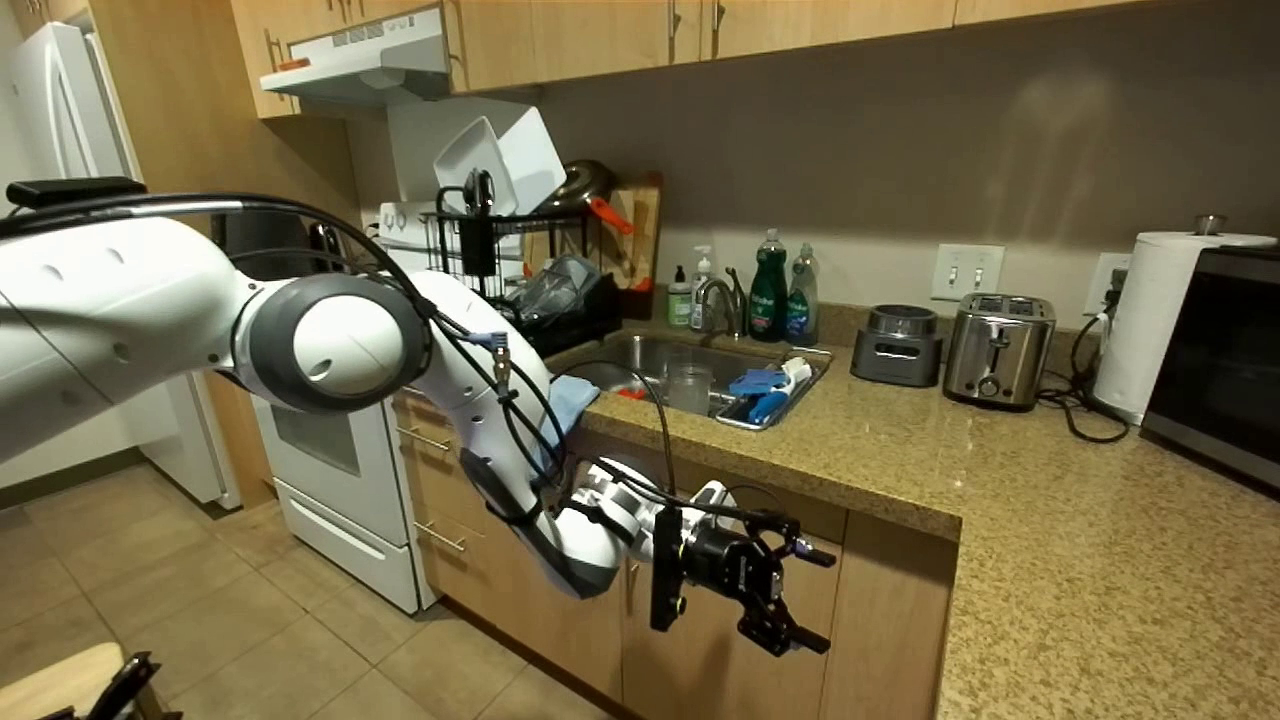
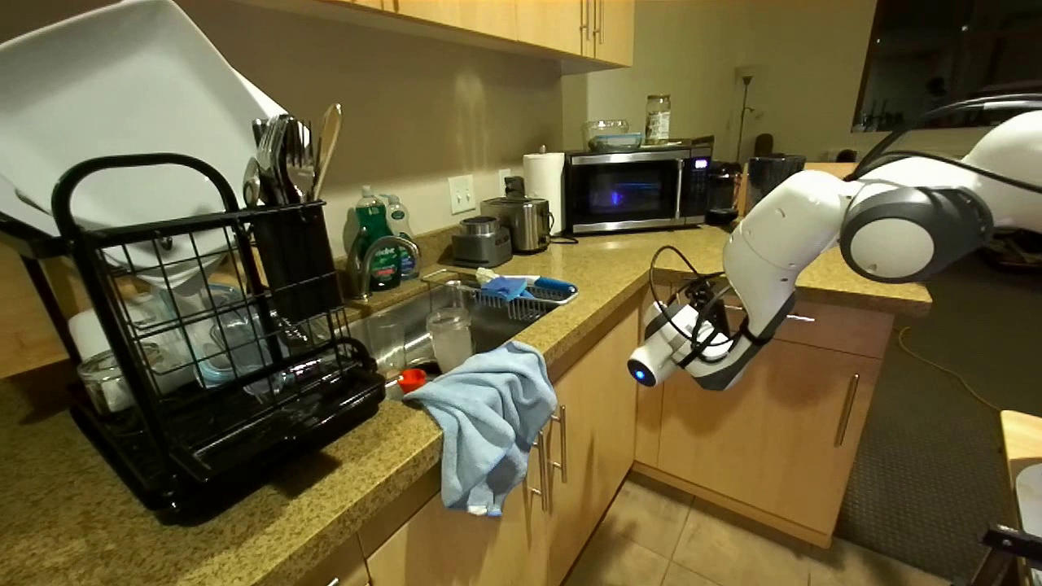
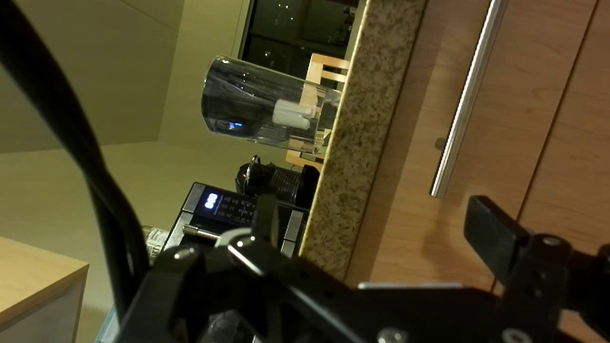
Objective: Open the drawer on the right.
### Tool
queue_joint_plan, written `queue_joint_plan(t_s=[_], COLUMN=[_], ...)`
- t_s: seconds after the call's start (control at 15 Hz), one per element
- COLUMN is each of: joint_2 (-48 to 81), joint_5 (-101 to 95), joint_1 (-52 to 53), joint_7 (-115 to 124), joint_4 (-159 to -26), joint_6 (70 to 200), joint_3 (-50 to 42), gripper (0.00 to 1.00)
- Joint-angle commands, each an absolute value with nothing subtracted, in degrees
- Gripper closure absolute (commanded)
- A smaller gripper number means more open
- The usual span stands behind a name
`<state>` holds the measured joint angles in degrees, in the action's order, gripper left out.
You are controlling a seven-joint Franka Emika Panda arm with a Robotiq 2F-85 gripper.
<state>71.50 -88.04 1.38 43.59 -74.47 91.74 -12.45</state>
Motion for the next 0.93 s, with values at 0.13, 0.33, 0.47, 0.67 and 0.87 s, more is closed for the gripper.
queue_joint_plan(t_s=[0.13, 0.33, 0.47, 0.67, 0.87], joint_2=[76.9, 79.0, 80.2, 80.7, 81.4], joint_5=[-90.4, -89.7, -89.5, -90.4, -90.4], joint_1=[-2.1, -3.6, -4.5, -5.6, -6.5], joint_7=[37.8, 35.5, 34.2, 32.3, 31.2], joint_4=[-67.8, -65.6, -64.2, -63.8, -63.2], joint_6=[93.8, 95.9, 97.6, 101.7, 104.0], joint_3=[-11.6, -11.3, -11.5, -12.3, -13.1], gripper=[0.00, 0.00, 0.00, 0.00, 0.00])
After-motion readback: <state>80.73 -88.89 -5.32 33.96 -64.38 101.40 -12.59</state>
